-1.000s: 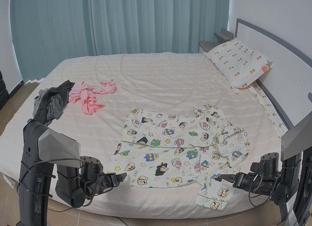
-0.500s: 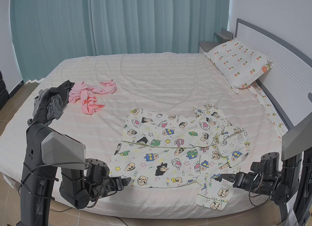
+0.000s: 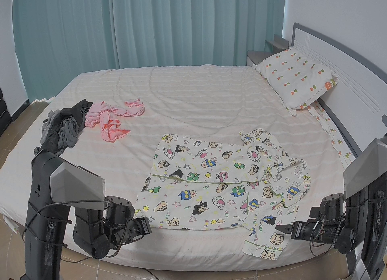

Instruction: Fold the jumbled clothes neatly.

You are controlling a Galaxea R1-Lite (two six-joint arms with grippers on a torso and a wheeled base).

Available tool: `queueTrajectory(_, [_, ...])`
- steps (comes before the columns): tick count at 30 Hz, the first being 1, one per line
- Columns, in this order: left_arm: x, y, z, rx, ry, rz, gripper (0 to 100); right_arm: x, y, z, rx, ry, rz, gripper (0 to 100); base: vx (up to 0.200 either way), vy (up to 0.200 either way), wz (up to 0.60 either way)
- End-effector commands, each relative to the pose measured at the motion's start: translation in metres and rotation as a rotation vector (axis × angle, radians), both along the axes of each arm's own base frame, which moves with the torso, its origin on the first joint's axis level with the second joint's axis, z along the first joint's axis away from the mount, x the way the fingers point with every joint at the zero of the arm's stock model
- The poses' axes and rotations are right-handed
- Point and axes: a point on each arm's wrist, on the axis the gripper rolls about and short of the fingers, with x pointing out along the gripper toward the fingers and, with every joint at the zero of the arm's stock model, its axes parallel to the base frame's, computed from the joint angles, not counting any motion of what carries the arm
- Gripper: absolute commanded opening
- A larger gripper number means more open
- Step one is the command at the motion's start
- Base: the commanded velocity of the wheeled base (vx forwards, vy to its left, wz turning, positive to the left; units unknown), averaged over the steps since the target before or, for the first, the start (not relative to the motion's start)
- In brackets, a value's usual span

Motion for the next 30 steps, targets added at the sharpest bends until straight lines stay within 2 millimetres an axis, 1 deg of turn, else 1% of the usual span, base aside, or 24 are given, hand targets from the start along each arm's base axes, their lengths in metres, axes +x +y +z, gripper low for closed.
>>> queueTrajectory(1, [-0.002, 0.003, 0.009, -0.018, -0.011, 0.036, 0, -0.004, -0.004, -0.024, 0.0, 0.104, 0.006, 100, 0.0, 0.0, 0.0])
queueTrajectory(2, [-0.002, 0.004, 0.009, -0.017, -0.01, 0.037, 0, -0.003, -0.004, -0.027, -0.001, 0.106, 0.01, 100, 0.0, 0.0, 0.0])
queueTrajectory(7, [-0.003, 0.005, 0.009, -0.014, -0.006, 0.042, 0, -0.004, -0.003, -0.026, -0.001, 0.106, 0.029, 100, 0.0, 0.0, 0.0])
queueTrajectory(10, [0.0, 0.007, 0.014, -0.027, -0.038, 0.052, 0, 0.004, -0.001, -0.029, -0.023, 0.063, 0.07, 100, 0.0, 0.0, 0.0])
queueTrajectory(13, [0.0, 0.008, 0.013, -0.029, -0.043, 0.054, 0, 0.006, 0.004, -0.029, -0.023, 0.053, 0.092, 100, 0.0, 0.0, 0.0])
queueTrajectory(16, [0.001, 0.008, 0.013, -0.029, -0.043, 0.055, 0, 0.012, 0.009, -0.03, -0.016, 0.025, 0.111, 100, 0.0, 0.0, 0.0])
queueTrajectory(24, [0.0, 0.008, 0.013, -0.03, -0.042, 0.055, 0, 0.014, 0.009, -0.03, 0.012, 0.021, 0.128, 100, 0.0, 0.0, 0.0])
queueTrajectory(29, [0.0, 0.007, 0.013, -0.03, -0.042, 0.053, 0, 0.012, 0.01, -0.03, 0.006, 0.032, 0.136, 100, 0.0, 0.0, 0.0])
queueTrajectory(30, [0.0, 0.007, 0.013, -0.03, -0.042, 0.053, 0, 0.012, 0.01, -0.03, 0.006, 0.03, 0.139, 0, 0.0, 0.0, 0.0])
